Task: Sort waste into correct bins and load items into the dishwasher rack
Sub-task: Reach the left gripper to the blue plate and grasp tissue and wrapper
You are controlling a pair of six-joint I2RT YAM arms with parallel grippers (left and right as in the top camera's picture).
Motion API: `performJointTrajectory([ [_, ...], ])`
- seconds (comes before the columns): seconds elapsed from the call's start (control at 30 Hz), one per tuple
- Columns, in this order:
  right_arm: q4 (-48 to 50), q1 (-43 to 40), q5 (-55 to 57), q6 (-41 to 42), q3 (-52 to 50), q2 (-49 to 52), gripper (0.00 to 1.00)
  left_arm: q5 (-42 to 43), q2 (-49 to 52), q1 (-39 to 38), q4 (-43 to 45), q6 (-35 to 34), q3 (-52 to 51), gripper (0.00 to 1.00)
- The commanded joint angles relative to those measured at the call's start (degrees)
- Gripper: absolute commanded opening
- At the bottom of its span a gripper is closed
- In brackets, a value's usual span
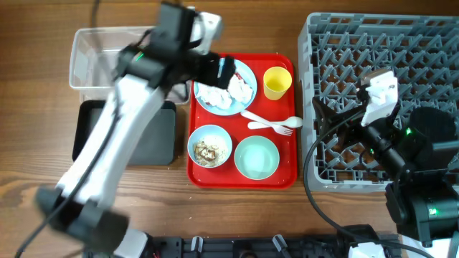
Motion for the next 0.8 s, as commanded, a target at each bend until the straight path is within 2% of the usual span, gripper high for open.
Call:
performJointTrajectory([
  [0.0,-0.5,0.2,-1.4,-0.5,1.4,0.1,1.00,-2.3,8.2,-2.1,0.6,0.8,2.9,1.00],
  [0.23,-3.5,0.2,-1.7,6.6,1.4,0.1,0.99,0.4,15.9,-3.6,2.2,0.7,2.9,1.00],
  [0.33,-4.5,0.2,-2.4,6.8,1.4,0.1,1.00,0.4,17.7,-3.5,3.6,0.2,2.9,1.00],
  [0.53,-5.9,0.2,-2.3,6.8,1.3,0.8,1.00,-6.3,21.6,-2.4,6.6,-15.2,2.9,1.00],
  [0.77,-6.3,0.2,-2.3,6.8,1.3,3.1,1.00,-8.2,27.1,-2.3,8.7,-21.1,2.9,1.00],
])
